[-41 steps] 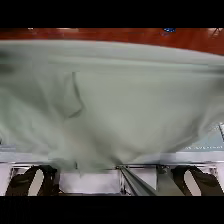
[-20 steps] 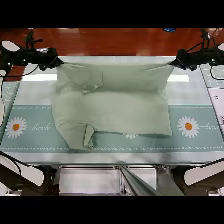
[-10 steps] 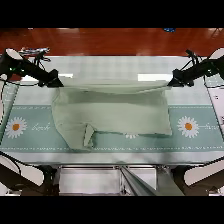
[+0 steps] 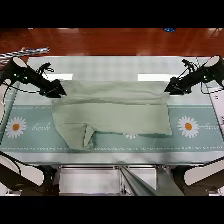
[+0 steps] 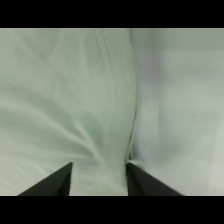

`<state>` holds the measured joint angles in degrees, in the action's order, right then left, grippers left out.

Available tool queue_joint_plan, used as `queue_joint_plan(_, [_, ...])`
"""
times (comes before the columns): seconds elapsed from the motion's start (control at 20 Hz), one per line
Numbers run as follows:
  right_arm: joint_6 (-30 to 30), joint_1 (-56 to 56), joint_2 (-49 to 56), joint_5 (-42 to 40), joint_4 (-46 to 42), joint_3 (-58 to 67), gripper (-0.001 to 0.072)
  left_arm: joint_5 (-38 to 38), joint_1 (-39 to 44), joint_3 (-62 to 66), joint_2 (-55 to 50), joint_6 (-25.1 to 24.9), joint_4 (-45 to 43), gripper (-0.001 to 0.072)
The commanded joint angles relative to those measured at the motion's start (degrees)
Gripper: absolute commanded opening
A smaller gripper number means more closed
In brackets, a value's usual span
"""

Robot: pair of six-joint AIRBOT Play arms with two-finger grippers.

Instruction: Fold the shirts.

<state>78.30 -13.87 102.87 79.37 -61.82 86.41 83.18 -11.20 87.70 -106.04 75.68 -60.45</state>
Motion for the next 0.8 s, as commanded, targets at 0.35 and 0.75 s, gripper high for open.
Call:
queue_joint_plan(0.35, [1.1, -11.6, -20.6, -2.3, -1.7, -13.9, 0.0406, 0.7, -8.9, -14.7, 19.6, 0.7, -6.1, 0.0507])
queue_joint_plan(0.75, [-9.4, -12.0, -45.9, -16.9, 12.2, -55.9, 0.0406, -11.2, -27.5, -56.4, 39.4, -5.2, 11.4, 0.0507])
